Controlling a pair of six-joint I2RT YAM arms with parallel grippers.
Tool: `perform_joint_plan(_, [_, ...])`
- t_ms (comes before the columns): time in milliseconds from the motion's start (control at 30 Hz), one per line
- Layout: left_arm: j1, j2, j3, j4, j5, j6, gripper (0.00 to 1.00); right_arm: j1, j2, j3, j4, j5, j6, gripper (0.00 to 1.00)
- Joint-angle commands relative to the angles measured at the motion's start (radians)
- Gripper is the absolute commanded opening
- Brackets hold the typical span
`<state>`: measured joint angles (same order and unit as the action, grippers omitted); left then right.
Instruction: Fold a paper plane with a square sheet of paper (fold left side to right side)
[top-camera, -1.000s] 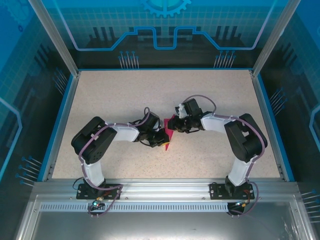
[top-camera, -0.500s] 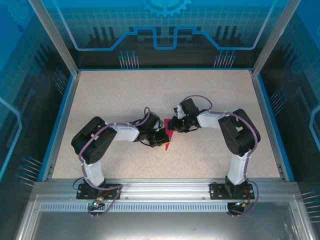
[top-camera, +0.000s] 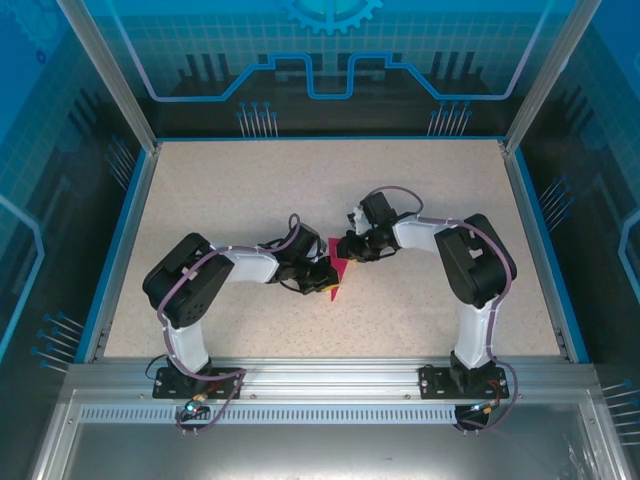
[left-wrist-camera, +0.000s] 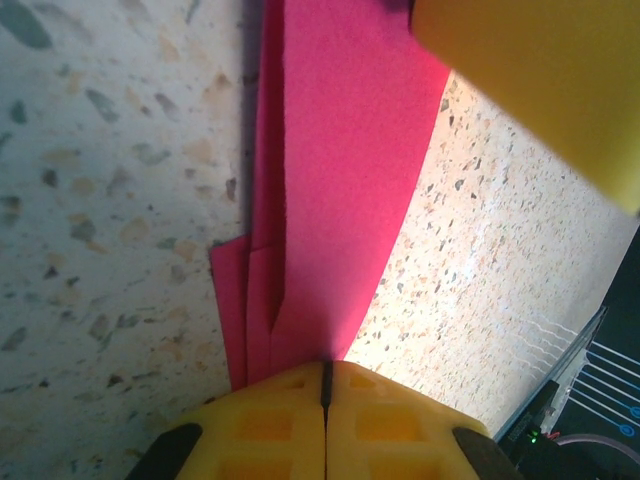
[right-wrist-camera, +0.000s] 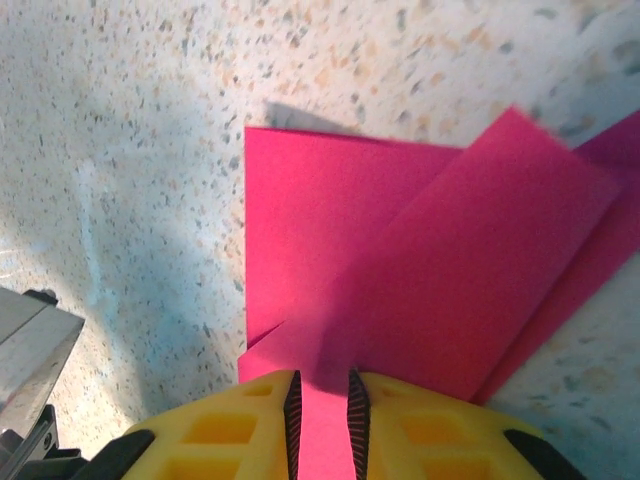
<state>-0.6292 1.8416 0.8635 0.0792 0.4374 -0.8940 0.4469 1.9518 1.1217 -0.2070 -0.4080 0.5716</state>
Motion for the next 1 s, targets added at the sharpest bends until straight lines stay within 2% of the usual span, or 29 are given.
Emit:
perform_joint_plan(0, [-0.020, 0.064, -0.027, -0.173, -0.035, 0.018, 0.06, -0.052, 0.043, 0.045, -0.048, 0.087, -0.048, 0.23])
perform_joint_plan(633, [-0.020, 0.052, -0.043, -0.160, -0.035, 0.015, 0.05, -0.170, 0.165, 0.267, -0.143, 0.098, -0.095, 0.24])
perform_joint_plan(833, [-0.021, 0.036, -0.048, -0.152, -0.041, 0.014, 0.05, -0.177, 0.090, 0.290, -0.156, 0.105, -0.108, 0.24])
perform_joint_plan(967, [-0.021, 0.024, -0.052, -0.139, -0.042, 0.013, 0.05, -0.162, -0.020, 0.212, -0.131, 0.074, -0.104, 0.24])
